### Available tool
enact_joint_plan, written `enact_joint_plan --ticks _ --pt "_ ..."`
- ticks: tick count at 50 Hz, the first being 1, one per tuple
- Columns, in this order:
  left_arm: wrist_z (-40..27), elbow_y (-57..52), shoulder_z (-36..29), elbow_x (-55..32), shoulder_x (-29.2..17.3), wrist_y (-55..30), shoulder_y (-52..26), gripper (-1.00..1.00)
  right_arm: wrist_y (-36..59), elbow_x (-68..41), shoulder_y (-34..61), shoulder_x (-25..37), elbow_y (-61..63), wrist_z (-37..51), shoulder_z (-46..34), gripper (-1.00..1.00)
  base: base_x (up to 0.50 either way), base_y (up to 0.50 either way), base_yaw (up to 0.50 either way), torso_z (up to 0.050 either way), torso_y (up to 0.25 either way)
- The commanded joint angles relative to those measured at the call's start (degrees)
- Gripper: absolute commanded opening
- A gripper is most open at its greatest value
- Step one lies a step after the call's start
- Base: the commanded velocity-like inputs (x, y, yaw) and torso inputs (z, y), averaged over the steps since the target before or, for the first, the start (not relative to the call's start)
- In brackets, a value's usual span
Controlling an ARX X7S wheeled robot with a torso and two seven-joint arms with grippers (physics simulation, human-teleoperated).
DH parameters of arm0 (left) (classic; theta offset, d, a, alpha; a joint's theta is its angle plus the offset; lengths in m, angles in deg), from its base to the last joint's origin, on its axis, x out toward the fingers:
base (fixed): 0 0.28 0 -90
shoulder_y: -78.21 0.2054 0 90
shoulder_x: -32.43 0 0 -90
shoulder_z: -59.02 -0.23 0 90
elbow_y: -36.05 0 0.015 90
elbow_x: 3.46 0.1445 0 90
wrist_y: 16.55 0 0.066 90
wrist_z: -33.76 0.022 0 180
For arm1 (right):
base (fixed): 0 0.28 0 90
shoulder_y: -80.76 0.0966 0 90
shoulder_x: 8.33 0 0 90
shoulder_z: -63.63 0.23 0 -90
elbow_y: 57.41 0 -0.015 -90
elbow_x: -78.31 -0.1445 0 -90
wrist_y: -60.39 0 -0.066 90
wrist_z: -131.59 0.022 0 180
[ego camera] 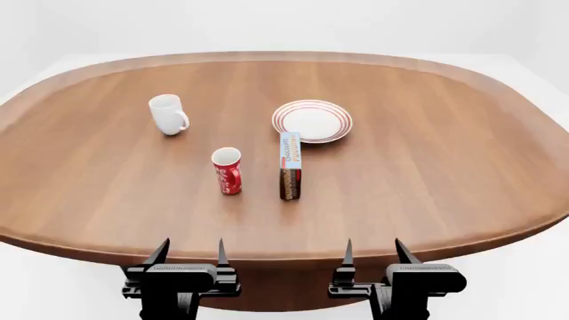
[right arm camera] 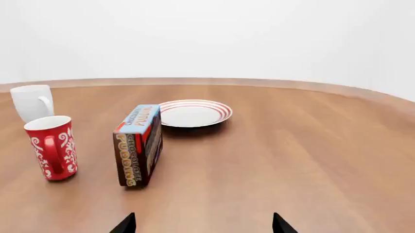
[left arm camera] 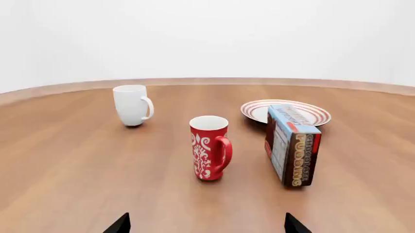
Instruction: Pick up the white mug and put it on the plate, and put the chocolate pudding to the right of the plate.
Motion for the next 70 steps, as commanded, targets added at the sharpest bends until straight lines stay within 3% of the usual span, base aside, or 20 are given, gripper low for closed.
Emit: enact_joint_plan --ticks 1,26,27,48,60,70 --pt "-0.9 0.8 -0.9 -1.4 -0.9 -0.5 -0.4 1.0 0.3 -1.8 -0.1 0.7 0.2 1.0 -0.9 1.0 0.0 0.0 0.0 0.0 0.0" --pt "-4.8 1.6 -4.3 -4.1 -3.7 -1.1 -1.0 1.0 0.1 -4.4 0.0 3.8 -0.5 5.0 -4.6 1.0 0.0 0.0 0.0 0.0 0.0" --pt "-1.2 1.8 -0.7 0.0 -0.5 -1.4 -0.9 1.0 0.2 -1.2 -0.1 0.7 -0.7 1.5 -1.0 1.0 0.0 0.0 0.0 0.0 0.0" --pt "-5.2 1.7 -4.1 -3.4 -3.5 -1.4 -1.4 1.0 1.5 -4.8 0.4 3.5 -0.5 4.9 -4.1 1.0 0.0 0.0 0.0 0.0 0.0" --pt "-13.2 -26.5 6.7 -4.4 -8.3 -8.2 1.4 1.0 6.8 -13.9 1.9 7.6 21.5 8.3 5.7 1.0 0.0 0.0 0.0 0.0 0.0" --pt "-17.0 -37.7 12.9 -3.2 -10.0 -6.2 3.5 1.0 2.5 -21.1 2.4 9.2 31.3 9.6 13.9 1.0 0.0 0.0 0.0 0.0 0.0"
